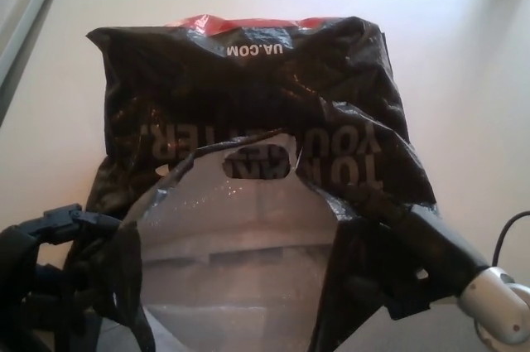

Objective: A plastic bag is kept infront of the robot in the middle of the desk and the robot uses both its hands to grab it from the top and lifts it up and then releases it.

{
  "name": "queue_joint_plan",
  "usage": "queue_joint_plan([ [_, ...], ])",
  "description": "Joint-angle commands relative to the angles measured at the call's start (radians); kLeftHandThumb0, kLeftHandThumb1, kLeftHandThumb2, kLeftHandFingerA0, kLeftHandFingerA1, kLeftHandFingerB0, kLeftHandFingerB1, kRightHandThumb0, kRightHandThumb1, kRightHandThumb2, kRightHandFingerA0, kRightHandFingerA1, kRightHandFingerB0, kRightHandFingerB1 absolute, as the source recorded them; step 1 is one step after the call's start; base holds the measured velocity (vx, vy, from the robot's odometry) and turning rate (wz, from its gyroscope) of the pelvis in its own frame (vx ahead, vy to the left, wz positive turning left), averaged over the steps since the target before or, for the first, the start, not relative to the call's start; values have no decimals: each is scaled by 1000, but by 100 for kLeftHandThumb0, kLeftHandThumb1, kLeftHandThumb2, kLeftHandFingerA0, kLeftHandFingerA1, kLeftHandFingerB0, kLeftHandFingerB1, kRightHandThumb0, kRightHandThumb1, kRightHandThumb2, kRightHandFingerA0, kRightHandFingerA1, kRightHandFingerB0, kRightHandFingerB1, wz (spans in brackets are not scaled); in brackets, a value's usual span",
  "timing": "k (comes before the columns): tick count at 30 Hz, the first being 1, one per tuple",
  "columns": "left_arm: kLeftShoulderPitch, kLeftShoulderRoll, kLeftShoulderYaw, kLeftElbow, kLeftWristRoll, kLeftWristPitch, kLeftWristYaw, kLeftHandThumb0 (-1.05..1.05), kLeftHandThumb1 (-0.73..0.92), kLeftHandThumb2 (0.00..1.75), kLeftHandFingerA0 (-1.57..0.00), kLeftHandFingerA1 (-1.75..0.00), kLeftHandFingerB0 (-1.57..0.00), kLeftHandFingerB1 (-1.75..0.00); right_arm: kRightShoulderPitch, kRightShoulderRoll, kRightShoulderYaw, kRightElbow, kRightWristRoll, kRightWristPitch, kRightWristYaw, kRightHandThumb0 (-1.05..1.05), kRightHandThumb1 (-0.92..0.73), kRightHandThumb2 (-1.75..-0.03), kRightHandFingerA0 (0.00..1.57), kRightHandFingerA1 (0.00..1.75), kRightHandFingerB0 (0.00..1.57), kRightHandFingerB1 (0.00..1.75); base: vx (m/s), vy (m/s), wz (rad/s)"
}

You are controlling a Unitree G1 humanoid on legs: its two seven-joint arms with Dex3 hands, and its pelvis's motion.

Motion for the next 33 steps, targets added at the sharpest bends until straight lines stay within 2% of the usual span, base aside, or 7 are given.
queue_joint_plan([
  [1, 13, -14, -8, -47, -49, 147, -25, -70, 33, 73, -61, -76, -57, -72, -26, 22, 7, 34, -14, 14, -23, -78, -65, -64, 9, 42, 2, 20, 0, 0, 0],
  [6, 28, -30, -27, -84, 15, 150, 53, -72, 44, 54, -88, -90, -81, -63, -43, 27, 7, 71, -18, -3, -32, -77, -64, -62, 9, 42, 3, 21, 0, 0, 0],
  [7, 45, -80, -8, -132, 41, 150, 169, -37, 53, 56, -157, -131, -157, -124, -54, 38, 2, 93, -28, -11, -66, -52, -51, -75, 28, 62, 22, 55, 0, 0, 0],
  [8, 48, -87, -5, -141, 46, 153, 184, -37, 53, 56, -157, -131, -157, -124, -56, 39, 2, 97, -29, -13, -70, -52, -51, -75, 28, 62, 22, 55, 0, 0, 0],
  [9, 50, -86, 5, -179, 21, 223, 178, -19, 65, 59, -157, -132, -157, -136, -60, 79, -16, 136, -34, -61, -168, 8, -75, -60, 86, 175, 66, 175, 0, 0, 0],
  [29, -78, -74, 120, -198, -24, 309, 223, -34, 26, 89, -157, -144, -157, -145, -234, 115, -214, 350, 120, -237, -172, -13, -68, -67, 116, 166, 89, 148, 0, 0, 0],
  [33, -136, -69, 140, -215, -28, 312, 242, -60, 16, 96, -157, -150, -153, -149, -295, 92, -268, 373, 157, -288, -165, -11, -72, -58, 78, 175, 65, 175, 0, 0, 0],
])
